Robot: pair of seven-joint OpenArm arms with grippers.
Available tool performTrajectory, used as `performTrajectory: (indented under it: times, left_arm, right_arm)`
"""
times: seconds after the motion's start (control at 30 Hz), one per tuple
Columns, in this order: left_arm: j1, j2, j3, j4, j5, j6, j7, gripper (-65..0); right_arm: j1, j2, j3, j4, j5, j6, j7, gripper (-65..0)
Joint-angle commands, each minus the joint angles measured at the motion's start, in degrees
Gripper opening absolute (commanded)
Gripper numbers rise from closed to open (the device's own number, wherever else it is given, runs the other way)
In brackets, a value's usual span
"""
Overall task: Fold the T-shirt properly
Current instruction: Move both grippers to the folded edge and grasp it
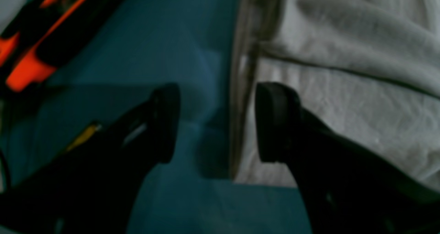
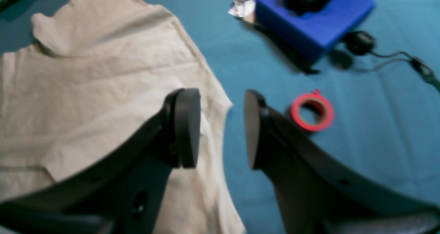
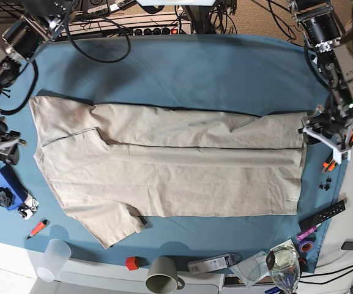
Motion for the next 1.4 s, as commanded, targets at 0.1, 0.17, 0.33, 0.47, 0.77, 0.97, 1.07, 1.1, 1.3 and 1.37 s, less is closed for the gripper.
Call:
performTrajectory:
  times: [0.1,0.17,0.33,0.47,0.77,0.97,1.07,1.1,1.3,1.37]
  left_arm:
    - [1.03,-0.61,-2.01,1.01,-5.64,-1.75,0.17,-30.4]
    - [2.4,-0.24,-1.86,0.96,-6.58,-1.79,0.15,-30.4]
    - [3.8,0.11,-1.9,1.01,-7.06,-1.73,0.44,-30.4]
    - [5.35,0.2,-1.9,1.03,-8.07,-1.49,0.68,-30.4]
    - [10.14,3.06,-1.9,6.19,-9.4,-1.07,1.09,-30.4]
    - [10.56,3.21,-1.9,6.36,-9.9,-1.57,1.11,-30.4]
    - [10.58,3.23,-1.9,6.36,-12.17,-2.29,1.99,-30.4]
    - [10.58,3.23,-1.9,6.36,-12.48,-3.32,2.36,-30.4]
    - [10.58,3.23,-1.9,8.37,-14.4,-4.83,3.02,-30.4]
    - [10.58,3.23,-1.9,8.9,-14.36,-4.81,2.91,-30.4]
  right_arm:
    - [-0.42,3.74,1.62,0.96,0.96,-0.02,0.72,-43.2]
    - [-1.38,4.44,2.19,0.96,0.98,-0.04,0.37,-43.2]
    - [-3.5,4.46,3.93,0.96,3.32,-0.07,-1.84,-43.2]
    - [-6.36,4.44,6.36,0.96,5.49,-0.09,-2.84,-43.2]
    - [-11.3,4.04,9.44,0.9,10.47,-0.09,-3.8,-43.3]
    - [-11.28,2.21,9.33,0.9,10.84,-0.07,-3.32,-43.3]
    - [-11.26,2.03,9.33,0.44,10.84,-0.07,-3.32,-43.3]
    - [-11.28,2.05,9.33,-0.04,10.82,-0.07,-3.32,-43.3]
    - [-11.23,2.03,9.33,-7.72,12.02,0.0,-3.3,-43.3]
    - [-11.23,2.03,9.33,-10.84,13.18,0.7,-3.5,-43.3]
